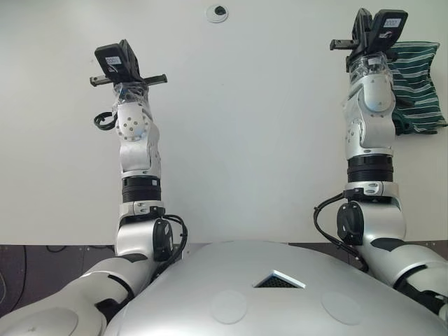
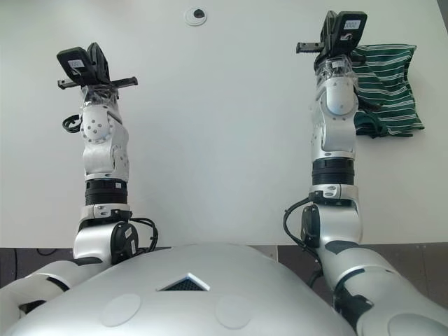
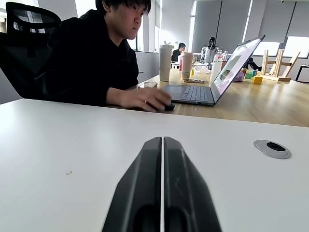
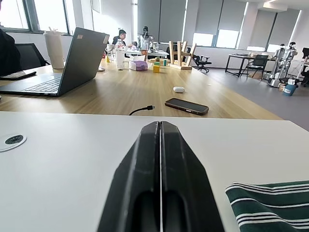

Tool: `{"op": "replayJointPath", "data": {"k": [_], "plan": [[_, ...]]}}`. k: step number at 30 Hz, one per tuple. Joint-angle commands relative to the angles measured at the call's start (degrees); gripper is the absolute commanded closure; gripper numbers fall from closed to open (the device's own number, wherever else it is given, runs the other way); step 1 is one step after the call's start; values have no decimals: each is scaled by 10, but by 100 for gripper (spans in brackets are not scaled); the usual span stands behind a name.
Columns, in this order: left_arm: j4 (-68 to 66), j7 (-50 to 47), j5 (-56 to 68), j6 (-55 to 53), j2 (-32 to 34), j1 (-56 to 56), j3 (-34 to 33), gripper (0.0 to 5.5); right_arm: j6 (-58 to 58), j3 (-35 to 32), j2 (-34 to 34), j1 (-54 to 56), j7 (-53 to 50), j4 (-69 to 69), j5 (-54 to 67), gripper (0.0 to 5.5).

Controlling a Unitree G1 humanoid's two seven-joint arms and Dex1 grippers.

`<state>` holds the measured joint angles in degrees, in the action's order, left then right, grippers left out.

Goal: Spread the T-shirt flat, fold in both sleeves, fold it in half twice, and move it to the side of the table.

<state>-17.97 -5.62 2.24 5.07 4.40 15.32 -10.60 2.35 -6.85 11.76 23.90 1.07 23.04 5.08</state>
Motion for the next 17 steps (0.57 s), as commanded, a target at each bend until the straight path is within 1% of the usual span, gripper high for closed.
{"op": "replayJointPath", "data": {"k": [1, 9, 17], "plan": [[-1, 2, -9, -3, 5, -1, 8, 547, 4, -7, -3, -14, 1, 1, -1, 550], [9, 6, -10, -13, 8, -11, 13, 547, -3, 0, -10, -41, 0, -21, -8, 550], [21, -15, -11, -10, -20, -36, 21, 547, -24, 4, 9, -47, 22, -34, -14, 550]]}}
